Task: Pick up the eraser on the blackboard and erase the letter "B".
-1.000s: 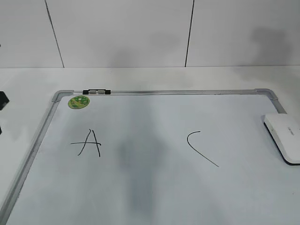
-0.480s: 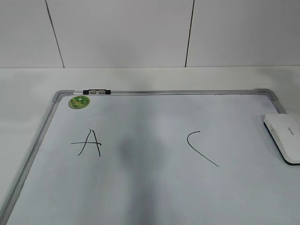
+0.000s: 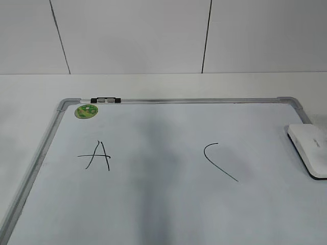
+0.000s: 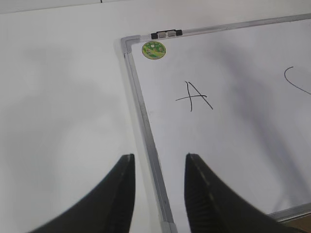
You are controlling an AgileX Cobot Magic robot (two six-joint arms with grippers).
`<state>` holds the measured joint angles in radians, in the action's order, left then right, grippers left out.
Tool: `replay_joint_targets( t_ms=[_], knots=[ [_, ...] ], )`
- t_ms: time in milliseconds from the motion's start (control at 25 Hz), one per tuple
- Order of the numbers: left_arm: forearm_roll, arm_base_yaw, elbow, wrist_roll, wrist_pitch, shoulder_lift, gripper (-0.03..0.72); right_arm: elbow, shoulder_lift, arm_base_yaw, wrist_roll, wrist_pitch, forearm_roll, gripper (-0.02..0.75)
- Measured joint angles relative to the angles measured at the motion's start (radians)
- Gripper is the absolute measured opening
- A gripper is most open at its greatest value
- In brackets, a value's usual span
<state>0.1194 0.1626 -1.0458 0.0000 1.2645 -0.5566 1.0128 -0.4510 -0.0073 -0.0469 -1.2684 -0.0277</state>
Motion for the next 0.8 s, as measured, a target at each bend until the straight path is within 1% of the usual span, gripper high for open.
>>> replay_joint_targets(
  t_ms=[240,480,680,800],
  knots=[
    [0.000,0.000,0.155,0.026,0.007,0.196,0.254,-0.129,0.183,0.000,0.024,-0.004,0.003,0.586],
    [0.000,0.000,0.315,0.035,0.005,0.348,0.241,-0.241,0.341,0.000,0.095,-0.007,0.003,0.586],
    [0.000,0.000,0.421,0.071,-0.065,0.436,0.241,-0.343,0.446,0.000,0.140,-0.009,0.005,0.586],
    [0.000,0.000,0.469,0.077,-0.104,0.467,0.241,-0.405,0.470,0.000,0.144,-0.009,0.005,0.585]
  ],
)
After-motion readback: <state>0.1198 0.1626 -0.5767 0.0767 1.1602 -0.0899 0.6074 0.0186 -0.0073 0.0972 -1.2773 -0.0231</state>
